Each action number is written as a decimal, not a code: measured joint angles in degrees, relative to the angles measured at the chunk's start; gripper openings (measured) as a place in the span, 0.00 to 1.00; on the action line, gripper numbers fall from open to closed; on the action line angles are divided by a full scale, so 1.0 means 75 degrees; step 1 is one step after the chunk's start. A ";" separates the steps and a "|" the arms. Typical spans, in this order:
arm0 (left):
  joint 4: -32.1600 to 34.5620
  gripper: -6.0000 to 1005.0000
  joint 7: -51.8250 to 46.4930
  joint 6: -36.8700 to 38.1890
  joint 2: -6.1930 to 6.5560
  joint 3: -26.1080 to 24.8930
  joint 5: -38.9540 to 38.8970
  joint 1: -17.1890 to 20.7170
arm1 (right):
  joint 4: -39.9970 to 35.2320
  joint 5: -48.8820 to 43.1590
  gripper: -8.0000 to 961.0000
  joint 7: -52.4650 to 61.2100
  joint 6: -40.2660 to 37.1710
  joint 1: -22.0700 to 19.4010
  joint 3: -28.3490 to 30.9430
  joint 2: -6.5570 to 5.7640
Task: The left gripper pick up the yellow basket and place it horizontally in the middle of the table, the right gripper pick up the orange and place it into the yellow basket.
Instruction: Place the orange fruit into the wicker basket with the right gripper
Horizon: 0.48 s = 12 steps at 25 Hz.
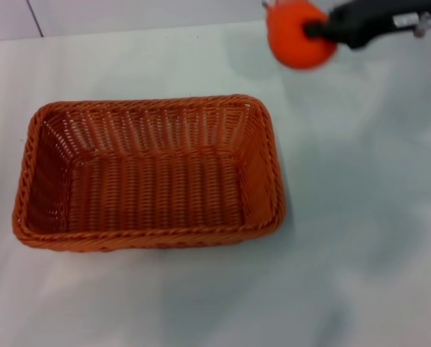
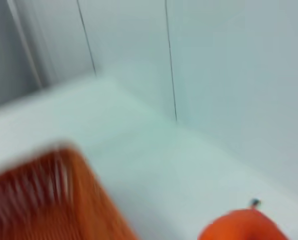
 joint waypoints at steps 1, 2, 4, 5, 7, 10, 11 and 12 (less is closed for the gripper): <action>0.0000 0.52 0.0000 -0.0001 0.0000 0.0004 0.0000 0.0001 | 0.0061 0.0417 0.14 -0.0117 -0.0004 0.0001 -0.0047 0.0069; -0.0001 0.52 0.0000 -0.0001 0.0000 0.0007 0.0000 0.0000 | 0.0128 0.0784 0.13 -0.0221 -0.0062 0.0016 -0.0109 0.0152; -0.0062 0.52 0.0000 -0.0002 0.0001 0.0007 0.0000 0.0007 | 0.0182 0.1328 0.12 -0.0403 -0.0112 0.0086 -0.0329 0.0366; -0.0097 0.52 0.0000 -0.0003 0.0001 0.0000 0.0000 0.0009 | 0.0197 0.1535 0.11 -0.0489 -0.0147 0.0137 -0.0508 0.0495; -0.0143 0.52 0.0000 -0.0003 0.0000 -0.0010 0.0000 0.0011 | 0.0199 0.1748 0.09 -0.0571 -0.0125 0.0238 -0.0851 0.0733; -0.0163 0.52 0.0000 -0.0002 0.0001 -0.0006 0.0000 0.0012 | 0.0358 0.1841 0.07 -0.0619 0.0169 0.0428 -0.1414 0.0941; -0.0169 0.52 0.0000 -0.0001 0.0000 -0.0004 0.0001 0.0012 | 0.0504 0.1887 0.08 -0.0622 0.0320 0.0477 -0.1618 0.0948; -0.0173 0.52 0.0000 0.0001 0.0000 -0.0002 0.0001 0.0012 | 0.0684 0.1960 0.10 -0.0626 0.0528 0.0539 -0.1848 0.0949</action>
